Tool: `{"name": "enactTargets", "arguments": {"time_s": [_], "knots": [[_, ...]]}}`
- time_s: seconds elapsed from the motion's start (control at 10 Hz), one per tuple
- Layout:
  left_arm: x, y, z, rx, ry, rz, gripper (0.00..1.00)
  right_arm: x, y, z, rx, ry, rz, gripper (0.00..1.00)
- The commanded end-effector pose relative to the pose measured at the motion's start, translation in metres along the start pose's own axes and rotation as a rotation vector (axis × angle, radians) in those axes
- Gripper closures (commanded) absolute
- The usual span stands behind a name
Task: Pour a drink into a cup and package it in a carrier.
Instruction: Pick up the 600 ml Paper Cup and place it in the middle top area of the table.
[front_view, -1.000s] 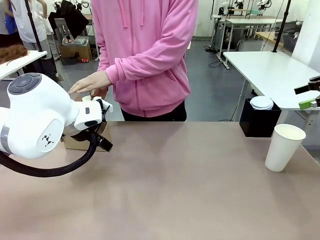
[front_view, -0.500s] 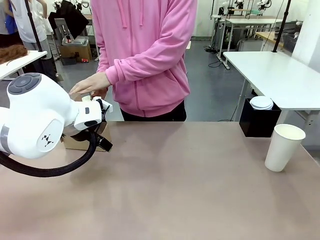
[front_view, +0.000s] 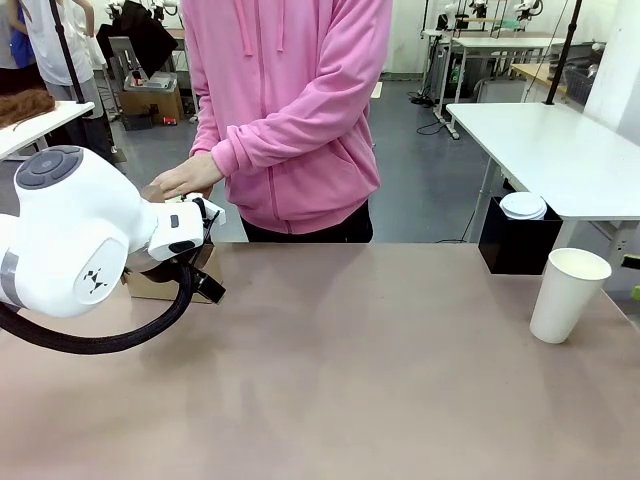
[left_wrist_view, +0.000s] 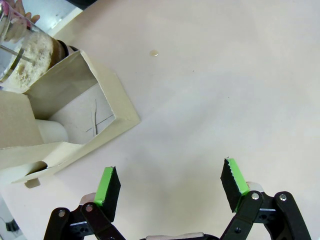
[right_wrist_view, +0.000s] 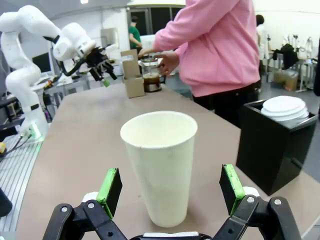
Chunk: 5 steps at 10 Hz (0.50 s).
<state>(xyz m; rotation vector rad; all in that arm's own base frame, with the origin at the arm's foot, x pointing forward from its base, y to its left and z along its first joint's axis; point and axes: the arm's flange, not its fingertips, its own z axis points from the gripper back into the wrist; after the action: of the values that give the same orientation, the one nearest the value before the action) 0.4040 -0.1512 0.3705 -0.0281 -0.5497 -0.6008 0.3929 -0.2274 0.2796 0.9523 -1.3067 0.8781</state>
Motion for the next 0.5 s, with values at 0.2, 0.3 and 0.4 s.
{"name": "enactTargets", "arguments": {"time_s": [0.2, 0.3, 0.4], "knots": [[0.000, 0.000, 0.000, -0.001, -0.001, 0.000, 0.00, -0.023, 0.001, -0.016, 0.001, -0.043, 0.012, 0.00], [0.000, 0.000, 0.000, -0.001, -0.001, 0.000, 0.00, -0.026, 0.002, -0.022, -0.006, -0.040, 0.010, 0.00], [0.000, 0.000, 0.000, -0.001, -0.001, 0.000, 0.00, -0.026, 0.001, -0.027, -0.022, -0.050, 0.009, 0.00]]}}
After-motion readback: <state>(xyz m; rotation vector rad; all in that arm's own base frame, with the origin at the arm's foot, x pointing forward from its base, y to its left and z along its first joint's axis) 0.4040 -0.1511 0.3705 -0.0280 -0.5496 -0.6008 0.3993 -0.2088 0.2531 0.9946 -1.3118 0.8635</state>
